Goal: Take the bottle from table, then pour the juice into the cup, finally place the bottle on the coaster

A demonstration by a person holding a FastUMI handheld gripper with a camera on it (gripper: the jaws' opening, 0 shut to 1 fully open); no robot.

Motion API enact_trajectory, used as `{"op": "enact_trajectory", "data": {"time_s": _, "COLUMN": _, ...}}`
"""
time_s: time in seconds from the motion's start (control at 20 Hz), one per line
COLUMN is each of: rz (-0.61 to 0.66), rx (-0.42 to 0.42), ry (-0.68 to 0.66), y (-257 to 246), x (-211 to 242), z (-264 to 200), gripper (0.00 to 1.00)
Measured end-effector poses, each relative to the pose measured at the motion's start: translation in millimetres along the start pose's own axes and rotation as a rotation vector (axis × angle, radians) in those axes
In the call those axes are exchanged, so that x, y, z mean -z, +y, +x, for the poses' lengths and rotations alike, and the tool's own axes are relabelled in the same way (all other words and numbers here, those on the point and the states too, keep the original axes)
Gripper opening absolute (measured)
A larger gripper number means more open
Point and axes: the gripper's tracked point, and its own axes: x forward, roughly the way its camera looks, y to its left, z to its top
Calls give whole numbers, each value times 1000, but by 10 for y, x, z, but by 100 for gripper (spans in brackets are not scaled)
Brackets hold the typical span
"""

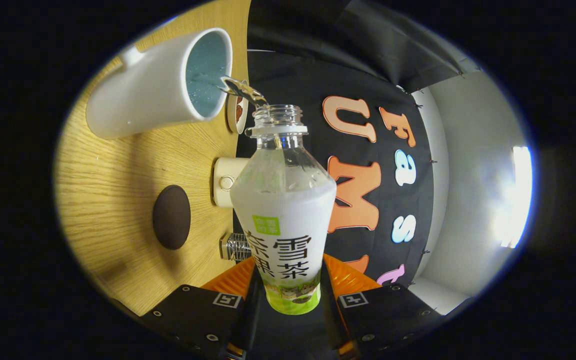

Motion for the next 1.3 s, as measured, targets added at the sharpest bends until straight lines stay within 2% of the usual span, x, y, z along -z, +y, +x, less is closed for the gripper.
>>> {"op": "enact_trajectory", "data": {"time_s": 1.3, "rz": -129, "rx": 92, "ry": -62, "y": -164, "x": -93, "z": 46, "gripper": 56}}
